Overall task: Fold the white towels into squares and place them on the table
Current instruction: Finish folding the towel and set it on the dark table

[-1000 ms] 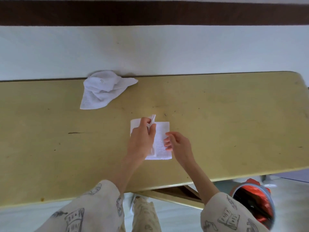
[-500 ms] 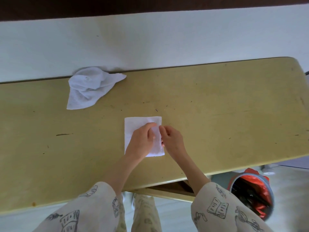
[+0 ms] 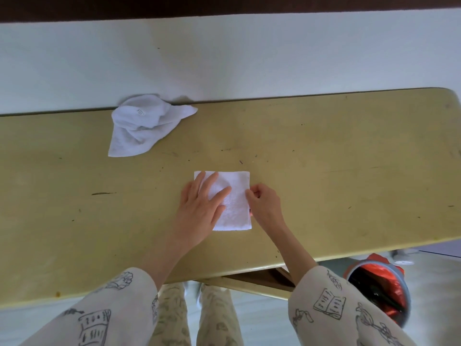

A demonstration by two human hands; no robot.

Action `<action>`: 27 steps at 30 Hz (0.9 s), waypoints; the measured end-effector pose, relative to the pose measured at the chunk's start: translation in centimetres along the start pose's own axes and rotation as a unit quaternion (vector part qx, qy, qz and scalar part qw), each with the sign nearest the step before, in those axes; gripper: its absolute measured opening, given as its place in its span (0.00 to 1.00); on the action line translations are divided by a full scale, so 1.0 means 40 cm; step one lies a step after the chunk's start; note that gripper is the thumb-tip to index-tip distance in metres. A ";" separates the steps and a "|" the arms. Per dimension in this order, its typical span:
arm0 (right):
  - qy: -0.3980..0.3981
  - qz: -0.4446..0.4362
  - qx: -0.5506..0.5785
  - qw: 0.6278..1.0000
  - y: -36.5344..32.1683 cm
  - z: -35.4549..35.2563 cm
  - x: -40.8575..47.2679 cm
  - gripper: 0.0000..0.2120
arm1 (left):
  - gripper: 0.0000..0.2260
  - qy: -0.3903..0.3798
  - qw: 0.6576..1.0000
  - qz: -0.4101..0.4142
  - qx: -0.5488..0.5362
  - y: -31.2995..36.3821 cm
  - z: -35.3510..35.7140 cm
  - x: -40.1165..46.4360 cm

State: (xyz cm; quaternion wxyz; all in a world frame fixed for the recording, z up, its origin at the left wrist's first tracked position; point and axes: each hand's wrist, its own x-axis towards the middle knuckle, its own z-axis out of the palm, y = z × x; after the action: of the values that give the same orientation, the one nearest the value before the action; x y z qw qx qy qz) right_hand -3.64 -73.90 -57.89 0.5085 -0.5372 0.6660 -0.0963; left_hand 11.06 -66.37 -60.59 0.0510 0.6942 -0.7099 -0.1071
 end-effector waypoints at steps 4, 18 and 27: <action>-0.018 0.017 0.012 1.000 -0.002 -0.004 0.002 0.05 | 0.24 -0.062 0.998 -0.002 0.023 -0.002 0.015 -0.012; -0.081 0.035 -0.100 0.991 -0.004 -0.040 -0.034 0.13 | 0.27 -0.066 0.997 -0.008 0.027 0.003 0.037 -0.028; 0.118 -0.272 -0.382 0.875 0.052 0.105 -0.050 0.23 | 0.23 -0.004 0.999 0.000 0.038 -0.045 0.028 -0.029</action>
State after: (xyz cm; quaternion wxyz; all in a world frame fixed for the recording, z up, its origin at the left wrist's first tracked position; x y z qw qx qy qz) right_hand -1.82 -69.69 -60.10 0.1349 -0.8343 0.5335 -0.0321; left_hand 12.59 -65.16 -61.98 0.0215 0.6952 -0.7137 -0.0828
